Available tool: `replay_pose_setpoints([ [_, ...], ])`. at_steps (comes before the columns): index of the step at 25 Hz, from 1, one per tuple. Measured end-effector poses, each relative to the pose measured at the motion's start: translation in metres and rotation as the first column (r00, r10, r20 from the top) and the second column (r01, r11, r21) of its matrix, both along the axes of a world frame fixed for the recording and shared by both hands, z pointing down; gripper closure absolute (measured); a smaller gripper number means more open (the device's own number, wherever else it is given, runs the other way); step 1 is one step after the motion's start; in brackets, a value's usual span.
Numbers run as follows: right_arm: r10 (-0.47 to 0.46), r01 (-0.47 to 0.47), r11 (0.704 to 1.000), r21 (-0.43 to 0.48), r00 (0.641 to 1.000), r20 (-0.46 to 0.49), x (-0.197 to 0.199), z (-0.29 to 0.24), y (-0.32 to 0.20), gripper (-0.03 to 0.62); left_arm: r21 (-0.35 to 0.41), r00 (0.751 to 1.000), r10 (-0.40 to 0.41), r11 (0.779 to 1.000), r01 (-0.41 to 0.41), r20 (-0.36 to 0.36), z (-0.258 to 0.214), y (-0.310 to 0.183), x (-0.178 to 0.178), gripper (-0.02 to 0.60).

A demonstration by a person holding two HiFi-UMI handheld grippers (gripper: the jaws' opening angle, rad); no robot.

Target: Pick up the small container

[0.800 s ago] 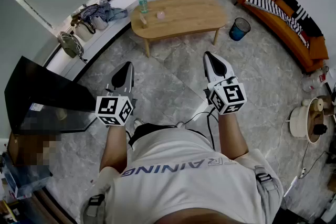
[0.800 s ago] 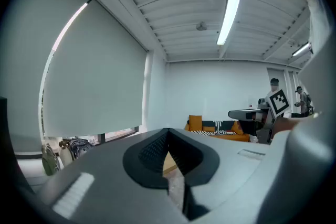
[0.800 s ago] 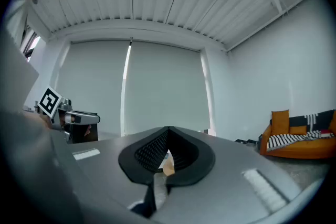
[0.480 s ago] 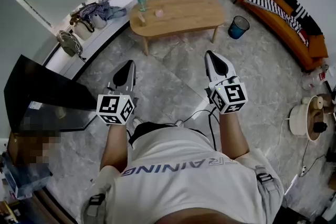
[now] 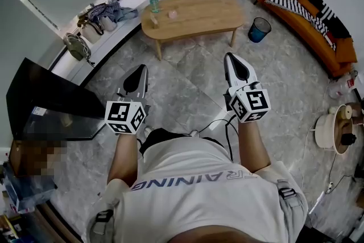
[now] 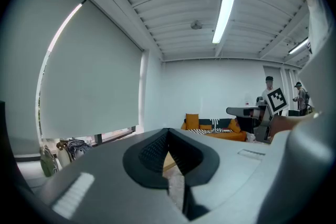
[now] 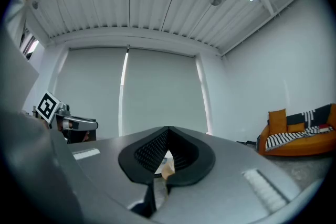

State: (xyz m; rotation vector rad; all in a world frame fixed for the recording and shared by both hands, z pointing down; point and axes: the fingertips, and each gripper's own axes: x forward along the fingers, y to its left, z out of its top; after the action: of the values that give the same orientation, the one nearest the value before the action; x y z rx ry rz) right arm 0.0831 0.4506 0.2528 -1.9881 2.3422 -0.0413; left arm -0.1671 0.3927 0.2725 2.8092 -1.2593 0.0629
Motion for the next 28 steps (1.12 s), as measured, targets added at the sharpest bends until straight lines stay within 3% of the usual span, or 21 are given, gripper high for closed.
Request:
replay_pose_setpoints([
  [8, -0.021, 0.022, 0.999, -0.049, 0.999, 0.028, 0.005, 0.022, -0.009, 0.577, -0.032, 1.0, 0.005, 0.999, -0.005, 0.017, 0.008, -0.008, 0.01, 0.581],
  [15, -0.003, 0.006, 0.996, -0.088, 0.999, 0.032, 0.018, 0.035, -0.038, 0.577, -0.068, 0.998, 0.052, 0.996, -0.05, 0.023, 0.019, -0.051, 0.037, 0.581],
  [21, 0.037, -0.033, 0.992, -0.125, 0.999, 0.025, 0.043, 0.046, -0.091, 0.577, -0.076, 0.996, 0.086, 0.993, -0.085, 0.007, 0.023, -0.112, 0.065, 0.581],
  [28, 0.073, -0.071, 0.99, -0.123, 0.997, 0.006, 0.051, 0.034, -0.188, 0.577, -0.087, 0.995, 0.101, 0.991, -0.101, -0.006, 0.02, -0.211, 0.065, 0.581],
])
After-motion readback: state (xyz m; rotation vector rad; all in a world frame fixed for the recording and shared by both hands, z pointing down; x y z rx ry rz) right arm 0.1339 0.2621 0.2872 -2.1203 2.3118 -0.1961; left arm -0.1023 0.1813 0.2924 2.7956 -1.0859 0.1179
